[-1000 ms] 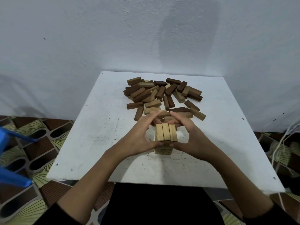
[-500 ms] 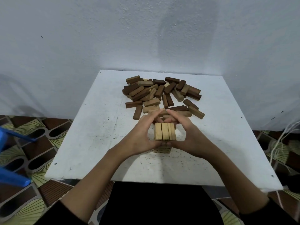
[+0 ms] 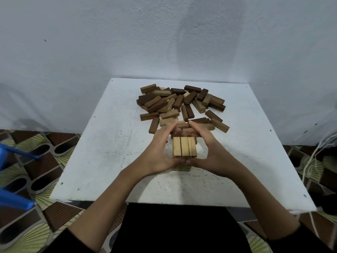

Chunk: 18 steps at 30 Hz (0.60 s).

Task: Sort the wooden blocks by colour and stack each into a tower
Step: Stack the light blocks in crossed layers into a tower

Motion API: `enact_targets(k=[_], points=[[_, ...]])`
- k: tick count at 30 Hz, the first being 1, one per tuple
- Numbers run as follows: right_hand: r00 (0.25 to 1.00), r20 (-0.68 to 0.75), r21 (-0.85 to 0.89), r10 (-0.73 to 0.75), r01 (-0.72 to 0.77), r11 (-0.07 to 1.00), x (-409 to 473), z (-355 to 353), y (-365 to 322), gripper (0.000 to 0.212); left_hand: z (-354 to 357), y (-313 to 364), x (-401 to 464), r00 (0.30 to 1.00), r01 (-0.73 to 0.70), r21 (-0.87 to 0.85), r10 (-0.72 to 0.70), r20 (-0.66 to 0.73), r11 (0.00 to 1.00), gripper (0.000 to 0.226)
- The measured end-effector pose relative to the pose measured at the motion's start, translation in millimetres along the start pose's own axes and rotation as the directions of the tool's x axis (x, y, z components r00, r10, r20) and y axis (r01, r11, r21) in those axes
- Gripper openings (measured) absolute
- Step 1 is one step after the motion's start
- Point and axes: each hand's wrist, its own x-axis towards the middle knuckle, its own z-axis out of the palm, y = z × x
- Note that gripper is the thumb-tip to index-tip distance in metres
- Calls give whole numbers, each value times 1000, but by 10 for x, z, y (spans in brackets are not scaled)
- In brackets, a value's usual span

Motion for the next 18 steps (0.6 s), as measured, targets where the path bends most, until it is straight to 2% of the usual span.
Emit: enact_targets(k=[4,7,10,15,18], points=[[992,-34,175,124,-117,978,-107,103,35,100,46,-44,-91,995,102,-158,-97,37,982,111],[979,-27,320,201,-182,930,-212,222,47,107,121,-42,-155,986,162,-183,-151,70,970,121],[977,-13,272,215,-204,940,-278,322,59,114,208,-20,-199,982,182,-156,-170,85,971,126],[976,12,209,218,-216,954,-318,383,24,111,321,62,-266,989,133,-110,-125,81,985,108],[977,12,197,211,-209,958,-324,385,17,113,339,54,-266,986,152,-81,-146,83,985,111]])
